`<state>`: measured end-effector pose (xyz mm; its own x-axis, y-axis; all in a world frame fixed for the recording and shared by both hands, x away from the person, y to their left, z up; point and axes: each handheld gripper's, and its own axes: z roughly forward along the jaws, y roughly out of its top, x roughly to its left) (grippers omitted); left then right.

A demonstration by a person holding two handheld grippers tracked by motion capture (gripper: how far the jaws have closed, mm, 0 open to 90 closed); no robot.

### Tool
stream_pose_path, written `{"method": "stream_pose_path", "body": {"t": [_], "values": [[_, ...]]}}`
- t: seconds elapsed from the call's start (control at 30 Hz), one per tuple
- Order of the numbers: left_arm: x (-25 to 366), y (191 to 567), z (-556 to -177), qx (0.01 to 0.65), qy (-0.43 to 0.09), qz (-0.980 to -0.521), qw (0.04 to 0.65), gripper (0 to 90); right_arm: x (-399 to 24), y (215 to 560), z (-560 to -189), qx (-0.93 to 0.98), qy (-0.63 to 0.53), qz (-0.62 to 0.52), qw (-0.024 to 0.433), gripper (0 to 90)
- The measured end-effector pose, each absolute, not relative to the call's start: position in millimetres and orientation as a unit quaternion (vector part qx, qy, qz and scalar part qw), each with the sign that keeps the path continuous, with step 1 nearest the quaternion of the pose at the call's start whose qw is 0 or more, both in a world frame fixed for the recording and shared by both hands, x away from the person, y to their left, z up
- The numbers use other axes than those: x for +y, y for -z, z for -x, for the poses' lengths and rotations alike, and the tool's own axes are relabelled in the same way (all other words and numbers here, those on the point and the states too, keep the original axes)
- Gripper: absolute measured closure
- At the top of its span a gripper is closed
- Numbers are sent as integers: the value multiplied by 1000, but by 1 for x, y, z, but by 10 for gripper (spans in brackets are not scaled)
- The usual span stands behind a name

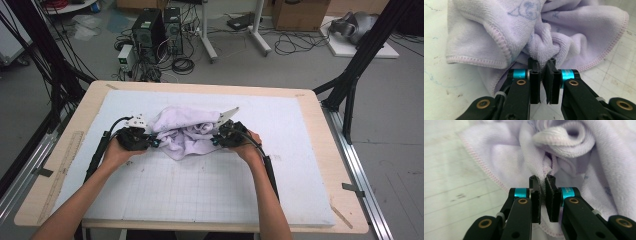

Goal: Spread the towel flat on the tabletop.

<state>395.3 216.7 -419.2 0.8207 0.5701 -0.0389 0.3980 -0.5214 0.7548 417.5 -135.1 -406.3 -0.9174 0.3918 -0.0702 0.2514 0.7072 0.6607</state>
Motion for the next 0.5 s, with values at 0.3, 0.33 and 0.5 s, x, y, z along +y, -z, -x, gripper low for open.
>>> {"method": "stream_pose_path", "body": {"t": [0.3, 0.33, 0.5], "values": [[225, 403, -381, 264, -104, -862, 420, 839, -158, 391, -399, 910, -383, -148, 56, 846], [226, 401, -379, 261, -103, -862, 422, 839, -160, 390, -396, 909, -387, -143, 52, 846], [232, 395, -370, 252, -94, -862, 429, 838, -176, 386, -384, 903, -412, -118, 20, 846]]}}
